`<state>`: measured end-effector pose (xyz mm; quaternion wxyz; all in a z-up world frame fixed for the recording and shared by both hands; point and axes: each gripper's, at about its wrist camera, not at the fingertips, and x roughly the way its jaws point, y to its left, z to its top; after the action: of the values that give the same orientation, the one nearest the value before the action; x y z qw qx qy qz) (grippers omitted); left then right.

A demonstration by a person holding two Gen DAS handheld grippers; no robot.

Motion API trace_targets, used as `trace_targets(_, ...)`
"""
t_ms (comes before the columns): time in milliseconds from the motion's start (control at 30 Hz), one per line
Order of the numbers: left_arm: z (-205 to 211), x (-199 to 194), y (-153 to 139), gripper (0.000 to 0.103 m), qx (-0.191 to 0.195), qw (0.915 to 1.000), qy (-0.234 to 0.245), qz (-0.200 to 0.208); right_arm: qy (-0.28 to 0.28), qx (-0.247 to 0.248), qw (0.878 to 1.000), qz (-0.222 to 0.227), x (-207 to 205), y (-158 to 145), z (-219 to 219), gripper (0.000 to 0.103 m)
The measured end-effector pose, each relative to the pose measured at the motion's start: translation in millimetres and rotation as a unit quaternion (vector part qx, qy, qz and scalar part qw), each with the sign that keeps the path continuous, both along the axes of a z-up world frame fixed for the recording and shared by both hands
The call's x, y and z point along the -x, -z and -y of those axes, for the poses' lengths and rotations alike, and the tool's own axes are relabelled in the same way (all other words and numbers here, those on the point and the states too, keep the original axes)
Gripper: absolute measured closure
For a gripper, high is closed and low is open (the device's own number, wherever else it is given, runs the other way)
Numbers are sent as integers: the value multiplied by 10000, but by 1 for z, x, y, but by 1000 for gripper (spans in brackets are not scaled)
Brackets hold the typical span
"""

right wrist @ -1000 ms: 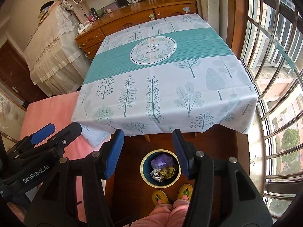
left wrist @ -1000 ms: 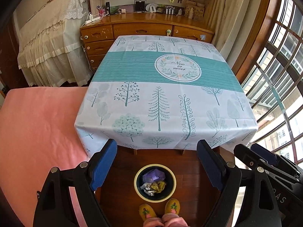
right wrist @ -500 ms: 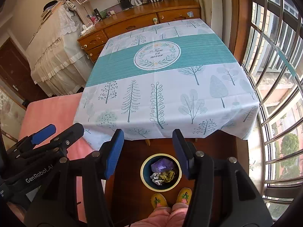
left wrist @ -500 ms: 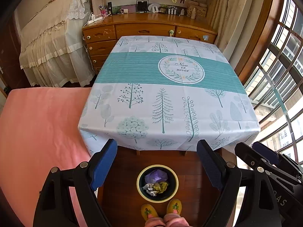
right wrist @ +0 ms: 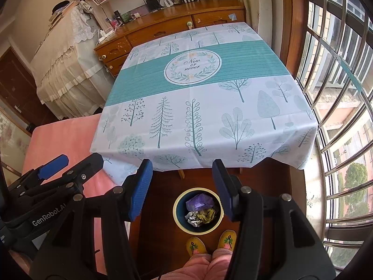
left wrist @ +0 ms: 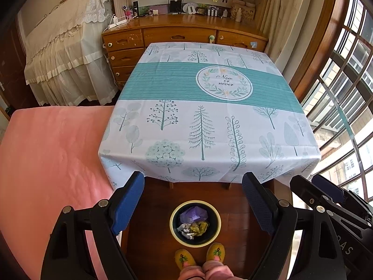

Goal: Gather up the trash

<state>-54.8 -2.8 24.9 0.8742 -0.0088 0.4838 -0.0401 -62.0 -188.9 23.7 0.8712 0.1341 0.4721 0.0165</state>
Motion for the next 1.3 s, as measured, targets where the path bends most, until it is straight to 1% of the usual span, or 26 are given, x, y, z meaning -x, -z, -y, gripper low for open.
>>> trace_targets(1300,0,10,-2,17,-45,10000,5,20,-19,9,10000,32,3,0,2,53)
